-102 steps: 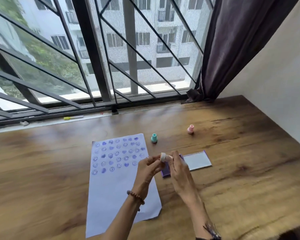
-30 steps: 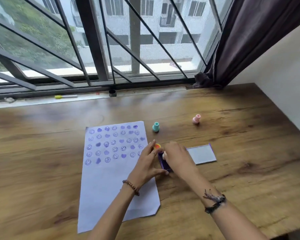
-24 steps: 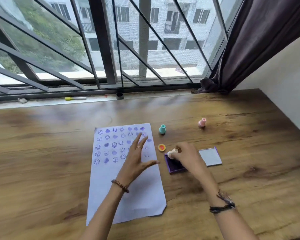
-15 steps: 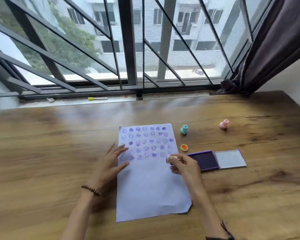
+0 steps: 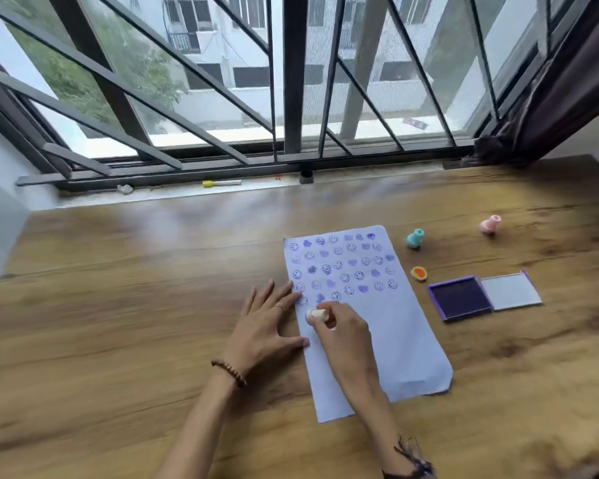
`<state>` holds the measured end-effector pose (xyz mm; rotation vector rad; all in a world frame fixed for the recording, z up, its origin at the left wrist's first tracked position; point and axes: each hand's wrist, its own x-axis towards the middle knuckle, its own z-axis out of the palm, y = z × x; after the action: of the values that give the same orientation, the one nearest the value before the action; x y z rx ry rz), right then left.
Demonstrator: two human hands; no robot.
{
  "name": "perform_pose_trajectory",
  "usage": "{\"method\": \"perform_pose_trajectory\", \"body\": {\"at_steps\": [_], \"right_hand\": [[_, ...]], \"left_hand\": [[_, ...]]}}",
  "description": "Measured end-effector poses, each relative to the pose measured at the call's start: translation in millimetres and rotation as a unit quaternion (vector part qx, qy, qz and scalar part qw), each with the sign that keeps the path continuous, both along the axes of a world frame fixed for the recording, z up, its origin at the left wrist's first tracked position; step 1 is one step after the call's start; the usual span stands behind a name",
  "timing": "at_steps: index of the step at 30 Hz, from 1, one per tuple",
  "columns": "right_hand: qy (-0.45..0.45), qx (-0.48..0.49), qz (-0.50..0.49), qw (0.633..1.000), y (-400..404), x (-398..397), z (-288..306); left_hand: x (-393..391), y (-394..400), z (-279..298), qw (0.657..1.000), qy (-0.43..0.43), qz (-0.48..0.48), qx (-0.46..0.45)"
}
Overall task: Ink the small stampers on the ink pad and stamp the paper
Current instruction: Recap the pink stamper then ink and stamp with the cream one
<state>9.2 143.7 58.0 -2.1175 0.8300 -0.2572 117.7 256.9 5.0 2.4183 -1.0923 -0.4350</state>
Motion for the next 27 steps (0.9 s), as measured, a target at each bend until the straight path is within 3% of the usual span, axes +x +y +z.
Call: {"method": "perform_pose_trajectory", "body": {"at_steps": [8,17,24,27], "right_hand": [[0.095,-0.171,0.081,0.977,11.3,23.2,-2.9],[0.174,-0.212,0.116,0.954,12.8,39.6,-1.9],[0.182,-0.259,0.193,0.929,10.2,39.1,-3.5],[0.173,-0.203,0.163,0.950,1.5,40.9,0.8]], "left_hand": [[0.9,1.5,-5.4,1.000,-0.004,-0.008,-0.008],[1.2,1.1,-11.0,0.999,-0.032,-0.011,-0.022],[0.8,1.3,-9.3,1.000,-0.009,-0.008,-0.018],[1.7,1.2,-6.3,1.000,0.000,-0.007,-0.008]]}}
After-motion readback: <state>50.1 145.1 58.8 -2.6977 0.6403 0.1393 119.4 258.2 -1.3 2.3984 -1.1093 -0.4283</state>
